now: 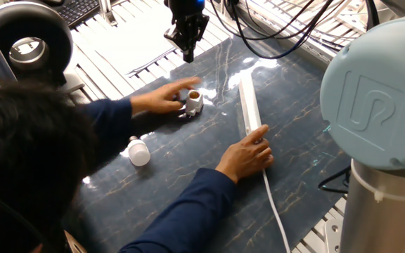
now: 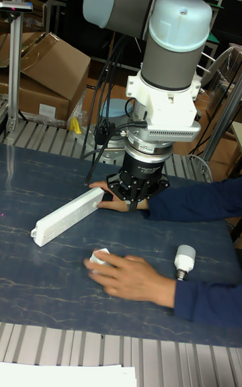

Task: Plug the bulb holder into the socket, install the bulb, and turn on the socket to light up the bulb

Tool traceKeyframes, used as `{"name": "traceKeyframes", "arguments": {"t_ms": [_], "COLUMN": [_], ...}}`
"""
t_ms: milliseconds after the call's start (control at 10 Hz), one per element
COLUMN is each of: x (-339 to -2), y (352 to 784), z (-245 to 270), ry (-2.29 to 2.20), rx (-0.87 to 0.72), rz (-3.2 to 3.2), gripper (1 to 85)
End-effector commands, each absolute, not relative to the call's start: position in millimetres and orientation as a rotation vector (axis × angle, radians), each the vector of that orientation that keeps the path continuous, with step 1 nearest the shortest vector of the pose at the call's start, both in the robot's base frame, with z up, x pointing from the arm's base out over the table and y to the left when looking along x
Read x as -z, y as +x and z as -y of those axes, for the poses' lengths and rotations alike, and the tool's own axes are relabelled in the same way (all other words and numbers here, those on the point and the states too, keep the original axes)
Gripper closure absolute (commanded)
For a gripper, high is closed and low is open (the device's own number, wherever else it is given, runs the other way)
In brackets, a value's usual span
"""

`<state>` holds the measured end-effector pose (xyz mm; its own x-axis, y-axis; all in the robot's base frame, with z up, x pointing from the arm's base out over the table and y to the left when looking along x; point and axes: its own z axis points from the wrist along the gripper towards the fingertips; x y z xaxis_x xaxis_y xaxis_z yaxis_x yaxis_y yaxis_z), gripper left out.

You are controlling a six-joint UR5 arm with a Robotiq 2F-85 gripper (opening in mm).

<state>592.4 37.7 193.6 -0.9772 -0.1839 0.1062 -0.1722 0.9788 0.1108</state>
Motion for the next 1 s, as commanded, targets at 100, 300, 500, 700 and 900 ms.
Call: {"name": "traceKeyframes", "arguments": {"t_ms": [100, 300, 500, 700, 900], "x": [-194.8, -194.9, -193.4, -192.8, -192.4], "y": [594.0, 588.5, 598.0, 604.8, 609.1], "z": [-37.1, -28.4, -9.0, -7.8, -10.2], "ry": [0.284, 0.279, 0.268, 0.255, 0.262], "rx": [0.152, 0.103, -0.015, -0.026, -0.014], "rz": [3.015, 2.993, 3.025, 3.052, 3.069], "gripper": [84.7, 84.7, 84.7, 84.7, 84.7]}}
